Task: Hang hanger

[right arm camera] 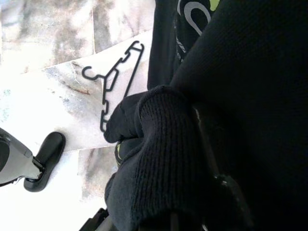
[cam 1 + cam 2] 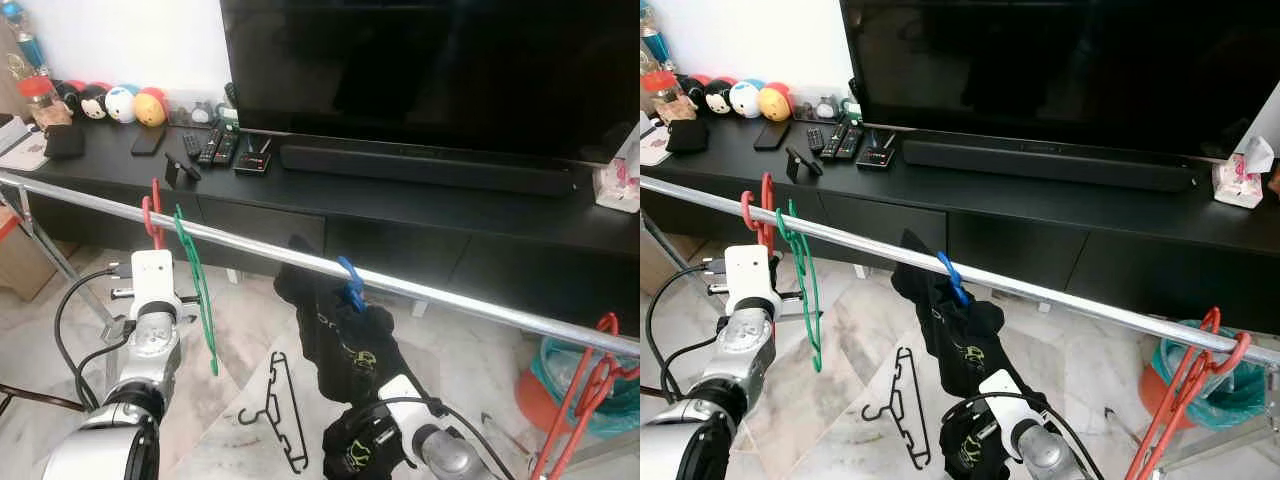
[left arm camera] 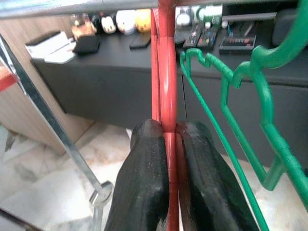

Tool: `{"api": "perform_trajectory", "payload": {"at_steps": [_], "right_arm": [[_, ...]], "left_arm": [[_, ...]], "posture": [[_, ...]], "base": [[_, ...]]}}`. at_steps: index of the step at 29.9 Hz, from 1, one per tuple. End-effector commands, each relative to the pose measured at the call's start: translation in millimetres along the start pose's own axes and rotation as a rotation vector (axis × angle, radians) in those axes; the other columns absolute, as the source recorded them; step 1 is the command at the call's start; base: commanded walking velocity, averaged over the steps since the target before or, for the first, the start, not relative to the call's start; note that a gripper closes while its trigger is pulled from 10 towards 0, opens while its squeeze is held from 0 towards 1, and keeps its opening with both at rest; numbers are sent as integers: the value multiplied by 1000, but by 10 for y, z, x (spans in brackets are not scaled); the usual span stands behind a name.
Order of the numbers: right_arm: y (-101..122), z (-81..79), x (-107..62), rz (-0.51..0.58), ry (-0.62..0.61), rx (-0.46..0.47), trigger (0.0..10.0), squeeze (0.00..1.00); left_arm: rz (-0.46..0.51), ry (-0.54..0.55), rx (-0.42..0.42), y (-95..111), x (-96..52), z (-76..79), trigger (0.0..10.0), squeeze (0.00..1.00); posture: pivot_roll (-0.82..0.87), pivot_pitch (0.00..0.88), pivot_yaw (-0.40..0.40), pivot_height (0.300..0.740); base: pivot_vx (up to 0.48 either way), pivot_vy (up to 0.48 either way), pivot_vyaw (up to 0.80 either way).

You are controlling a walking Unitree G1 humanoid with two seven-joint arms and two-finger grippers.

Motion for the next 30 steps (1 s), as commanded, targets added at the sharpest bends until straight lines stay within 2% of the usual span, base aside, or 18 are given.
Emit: {"api": "perform_trajectory", "payload": {"at_steps": [1,3,7,9,10,14,18,22,30], "right_arm": [[1,3,1,-1,-3,-6,10000,0],[5,24,1,0,-14,-5,10000,0],[10,108,-4,-1,-68,-12,10000,0],[19,164,-6,0,-100,12,10000,0],[30,207,-9,3,-121,16,10000,0],[77,265,0,9,-136,12,10000,0],[120,280,10,20,-137,7,10000,0],[128,317,0,31,-144,5,10000,0],[144,341,-2,38,-149,4,10000,0]], "left_arm": [[23,-5,0,-26,-57,14,10000,0],[27,-15,9,-168,-211,-26,10000,0],[29,-41,46,-309,-387,-77,10000,0],[19,-29,51,-381,-472,-146,10000,0],[3,-19,58,-457,-564,-214,10000,0],[-20,3,57,-552,-685,-301,10000,0],[-20,2,52,-540,-697,-287,10000,0],[-30,-23,50,-523,-690,-209,10000,0],[-35,-26,45,-522,-705,-206,10000,0]], "posture": [[-91,0,1,736],[-88,0,3,736],[-88,0,5,736],[-89,0,6,736],[-86,0,5,736],[-81,0,0,736],[-84,0,1,736],[-93,0,6,736],[-93,0,8,736]], "base": [[0,0,0],[0,0,0],[0,0,0],[0,0,0],[0,0,0],[0,0,0],[-65,0,0],[-341,0,0],[-385,0,0]]}}
Point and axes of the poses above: a point about 5 cm out from each wrist's last joint towards the gripper, its own x axis pointing out of the wrist towards the gripper, its own y axis along the axis of the wrist's last joint, z = x × y, the point moved 3 cm from there along x, pointing out of the wrist towards the gripper
